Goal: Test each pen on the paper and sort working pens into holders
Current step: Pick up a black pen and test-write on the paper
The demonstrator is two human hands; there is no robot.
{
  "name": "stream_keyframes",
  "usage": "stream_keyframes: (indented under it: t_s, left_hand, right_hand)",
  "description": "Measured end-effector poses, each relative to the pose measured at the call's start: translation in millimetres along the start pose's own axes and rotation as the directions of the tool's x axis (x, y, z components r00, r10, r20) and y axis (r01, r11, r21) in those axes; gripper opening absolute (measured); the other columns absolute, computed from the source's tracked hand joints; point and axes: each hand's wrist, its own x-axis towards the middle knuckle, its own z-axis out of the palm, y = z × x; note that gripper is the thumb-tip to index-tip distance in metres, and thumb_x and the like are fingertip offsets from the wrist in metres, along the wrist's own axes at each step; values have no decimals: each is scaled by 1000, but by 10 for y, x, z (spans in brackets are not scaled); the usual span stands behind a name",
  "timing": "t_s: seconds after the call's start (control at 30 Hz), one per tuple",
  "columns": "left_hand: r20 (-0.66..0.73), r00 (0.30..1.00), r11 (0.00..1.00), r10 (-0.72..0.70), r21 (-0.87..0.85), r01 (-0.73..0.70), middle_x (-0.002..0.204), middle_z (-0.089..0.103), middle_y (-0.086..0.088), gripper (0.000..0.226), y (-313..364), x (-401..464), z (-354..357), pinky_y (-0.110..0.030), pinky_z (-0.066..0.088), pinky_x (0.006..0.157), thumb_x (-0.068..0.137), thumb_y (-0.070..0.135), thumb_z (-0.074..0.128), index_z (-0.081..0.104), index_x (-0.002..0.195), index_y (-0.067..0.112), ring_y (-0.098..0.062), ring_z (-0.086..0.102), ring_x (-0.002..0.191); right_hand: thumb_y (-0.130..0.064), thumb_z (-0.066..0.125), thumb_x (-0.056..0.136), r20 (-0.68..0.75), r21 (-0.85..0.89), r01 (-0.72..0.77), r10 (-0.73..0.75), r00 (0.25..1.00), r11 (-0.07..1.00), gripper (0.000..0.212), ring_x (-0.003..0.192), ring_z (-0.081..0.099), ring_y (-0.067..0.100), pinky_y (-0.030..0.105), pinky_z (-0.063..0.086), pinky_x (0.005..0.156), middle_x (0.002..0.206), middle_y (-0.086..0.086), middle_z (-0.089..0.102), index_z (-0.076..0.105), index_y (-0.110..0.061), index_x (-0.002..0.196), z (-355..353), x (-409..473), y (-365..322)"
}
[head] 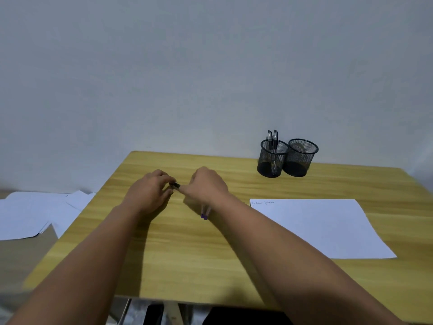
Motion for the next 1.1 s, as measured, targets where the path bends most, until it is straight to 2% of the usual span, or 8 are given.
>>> stream_keyframes:
  t_s: [0.13, 0.23, 0.33, 0.53, 0.67, 0.83, 1.0, 1.1]
  left_hand:
    - [-9, 999, 994, -42, -96, 41, 95, 70, 14, 16, 287, -33, -79, -40, 56, 74, 90, 39, 58, 70, 101, 36, -16, 65, 89]
    - [-4, 1000, 979, -12, -204, 11, 101, 73, 12, 13, 624, 9, -139, -39, 56, 83, 94, 29, 64, 74, 104, 30, -13, 66, 97]
    - [-30, 999, 942, 33, -334, -41, 100, 74, 10, 13, 1017, 24, -170, -35, 53, 85, 95, 24, 66, 76, 104, 23, -9, 66, 98]
    - [-19, 999, 833, 45, -551, -48, 96, 77, 6, 16, 1707, -40, -162, -31, 50, 83, 96, 25, 66, 78, 105, 22, -12, 69, 93]
    - [14, 998, 749, 61, -662, -36, 82, 78, 3, 19, 2047, -102, -98, -30, 39, 59, 98, 29, 64, 80, 92, 21, -7, 50, 57]
    - [68, 996, 731, 60, -683, 2, 77, 78, 5, 28, 2275, -138, -15, -31, 41, 69, 98, 40, 63, 79, 81, 25, -13, 54, 71]
    - [168, 985, 677, 32, -729, 103, 75, 78, 2, 25, 2398, -136, 48, -32, 40, 73, 97, 35, 65, 79, 83, 19, -16, 51, 77]
    - [208, 978, 688, 9, -711, 145, 73, 77, 2, 26, 2339, -154, 95, -34, 46, 77, 97, 33, 65, 79, 83, 16, -13, 57, 77]
  right_hand:
    - [-28, 75, 83, -55, 352, -82, 108, 993, 932, 27, 56, 56, 22, 33, 45, 56, 66, 7, 69, 70, -7, 68, -339, -57, 275]
    - [-23, 78, 90, -34, 646, -123, 190, 981, 753, 16, 56, 59, 15, 25, 42, 49, 83, 5, 78, 74, -9, 86, -534, -212, 507]
    - [-23, 77, 96, 12, 804, -123, 191, 982, 582, 15, 53, 59, 9, 23, 42, 49, 79, 1, 75, 74, -9, 101, -664, -376, 682]
    - [-24, 64, 105, -68, 885, -63, 262, 963, 461, 15, 52, 54, 9, 20, 38, 48, 75, 0, 70, 64, -17, 91, -942, -663, 940]
    - [-25, 62, 105, -134, 889, -25, 312, 941, 457, 17, 49, 49, 9, 20, 37, 46, 70, 0, 63, 64, -15, 93, -1067, -776, 1090]
    - [-25, 60, 105, -146, 900, -22, 347, 927, 435, 19, 47, 45, 9, 21, 35, 46, 65, -2, 57, 66, -15, 91, -1125, -859, 1299]
    - [-22, 55, 107, -152, 896, -47, 405, 902, 441, 28, 47, 37, 12, 22, 28, 45, 60, -1, 49, 63, -14, 82, -1073, -801, 1363]
    - [-21, 56, 105, -161, 913, -71, 516, 841, 401, 28, 45, 36, 13, 23, 27, 43, 60, 0, 46, 58, -16, 78, -1122, -673, 1492]
